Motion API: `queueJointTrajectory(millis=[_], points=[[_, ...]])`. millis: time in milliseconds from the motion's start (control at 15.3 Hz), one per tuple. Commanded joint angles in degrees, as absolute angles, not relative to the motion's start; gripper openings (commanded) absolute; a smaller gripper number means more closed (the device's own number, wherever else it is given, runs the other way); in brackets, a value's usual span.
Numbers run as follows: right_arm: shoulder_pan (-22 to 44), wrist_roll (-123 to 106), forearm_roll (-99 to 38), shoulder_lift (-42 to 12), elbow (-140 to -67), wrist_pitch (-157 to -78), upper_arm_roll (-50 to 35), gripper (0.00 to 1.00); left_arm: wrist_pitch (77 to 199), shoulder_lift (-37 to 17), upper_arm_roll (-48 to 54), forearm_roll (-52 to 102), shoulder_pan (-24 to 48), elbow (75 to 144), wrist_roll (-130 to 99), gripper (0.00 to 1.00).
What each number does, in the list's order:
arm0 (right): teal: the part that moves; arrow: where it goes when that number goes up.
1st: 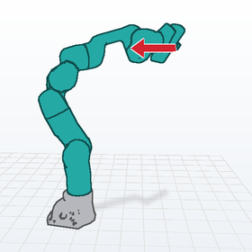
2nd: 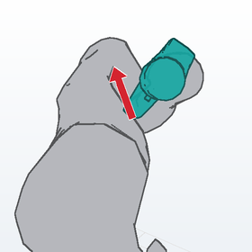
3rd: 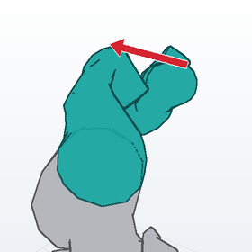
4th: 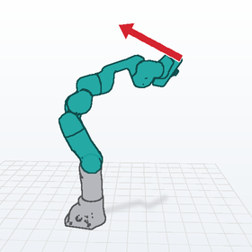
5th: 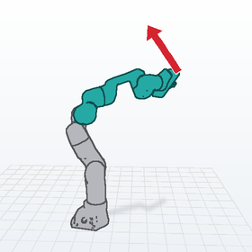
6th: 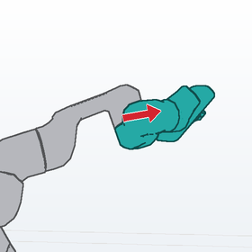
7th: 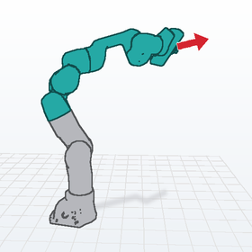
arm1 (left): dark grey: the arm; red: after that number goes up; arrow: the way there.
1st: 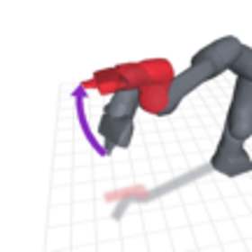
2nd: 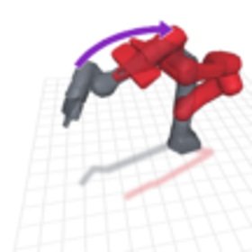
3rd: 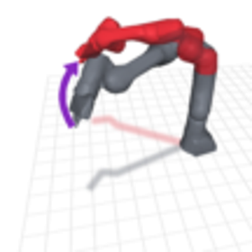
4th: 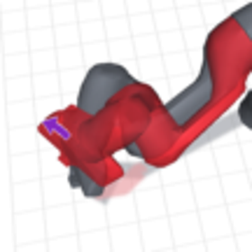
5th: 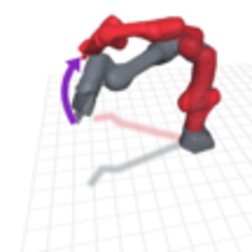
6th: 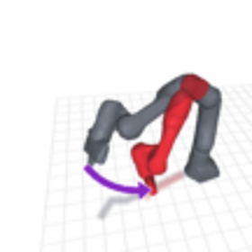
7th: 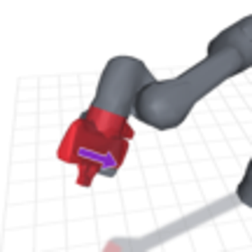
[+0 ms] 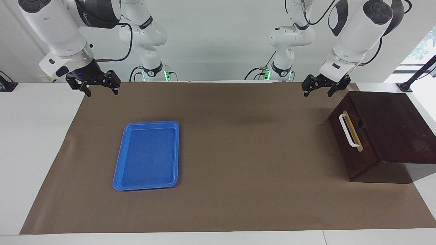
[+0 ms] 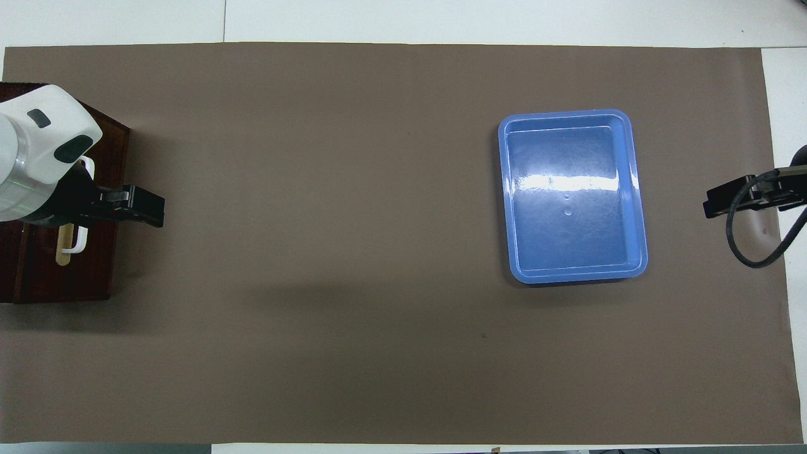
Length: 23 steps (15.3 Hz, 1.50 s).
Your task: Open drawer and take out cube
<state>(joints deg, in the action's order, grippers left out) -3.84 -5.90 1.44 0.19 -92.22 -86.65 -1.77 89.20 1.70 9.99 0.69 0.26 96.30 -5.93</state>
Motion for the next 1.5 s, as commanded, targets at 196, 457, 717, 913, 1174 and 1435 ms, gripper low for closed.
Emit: queueJointTrajectory(millis=[196,457,717,913,1174,1435], points=[[-4.1,-5.4,0.6,1.0,-93.0,-87.5,-2.1,1.0,89.7,1.5,8.9,1.5,0.9,95.5,-5.4,1.0],[-4.1,-5.4,0.6,1.0,-92.9,-87.5,-2.1,1.0,93.3,1.8,8.7,0.4,0.4,97.5,-2.0,1.0],[-4.3,-5.4,0.6,1.0,-92.9,-87.6,-2.1,1.0,102.3,2.3,8.9,-7.7,1.0,104.3,1.3,1.0],[-4.3,-5.1,0.7,0.9,-92.9,-88.0,-2.0,1.0,110.5,1.2,8.9,-15.2,0.9,110.2,2.2,1.0],[-4.8,-5.4,0.7,0.9,-92.9,-87.9,-2.0,1.0,118.0,-1.6,8.9,-26.5,0.3,114.9,2.1,1.0],[-4.9,-5.4,0.6,0.9,-93.0,-87.8,-2.0,1.0,122.6,-3.3,8.9,-29.5,-2.1,117.2,2.1,1.0]])
